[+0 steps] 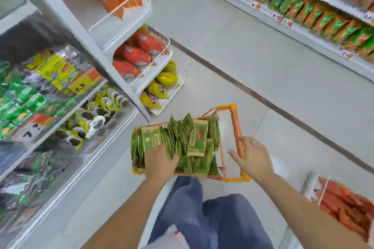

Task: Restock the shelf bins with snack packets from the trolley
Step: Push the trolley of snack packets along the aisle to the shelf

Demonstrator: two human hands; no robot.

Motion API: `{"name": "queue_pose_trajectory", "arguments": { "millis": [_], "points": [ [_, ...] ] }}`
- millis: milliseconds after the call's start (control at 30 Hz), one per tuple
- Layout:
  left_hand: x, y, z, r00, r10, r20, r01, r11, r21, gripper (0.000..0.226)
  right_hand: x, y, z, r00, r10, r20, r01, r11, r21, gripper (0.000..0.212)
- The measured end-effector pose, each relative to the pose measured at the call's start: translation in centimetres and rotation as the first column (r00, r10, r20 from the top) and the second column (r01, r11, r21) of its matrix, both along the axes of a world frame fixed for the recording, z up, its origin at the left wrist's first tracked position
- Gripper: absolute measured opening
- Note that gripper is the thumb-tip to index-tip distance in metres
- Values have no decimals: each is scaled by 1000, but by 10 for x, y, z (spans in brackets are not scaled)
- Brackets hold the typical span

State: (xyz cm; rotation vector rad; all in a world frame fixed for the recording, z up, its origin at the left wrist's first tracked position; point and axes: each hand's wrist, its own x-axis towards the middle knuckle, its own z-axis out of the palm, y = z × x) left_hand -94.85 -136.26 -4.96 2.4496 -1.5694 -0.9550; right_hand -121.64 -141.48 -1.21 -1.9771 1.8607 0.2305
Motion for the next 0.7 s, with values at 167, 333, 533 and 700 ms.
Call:
{"name": "queue_pose_trajectory", "arguments": {
  "millis": [167,333,533,700],
  "points": [
    [-39,-7,-19,965,236,-114,-209,956,208,43,-5,-90,-21,986,167,-7,-166,981,98,50],
    [-104,21,-51,719,670,-184,-544,708,450,29,-3,-169,-51,913,407,-22,-394,894,213,54],
    [-217,30,-67,223,957,-183,-761,288,582,13,-7,-233,-72,734,673,-89,-607,710,356,67],
    [-295,29,-86,206,921,-329,-722,370,585,24,-10,-233,-92,716,697,38,-638,631,441,44]
  ]
}}
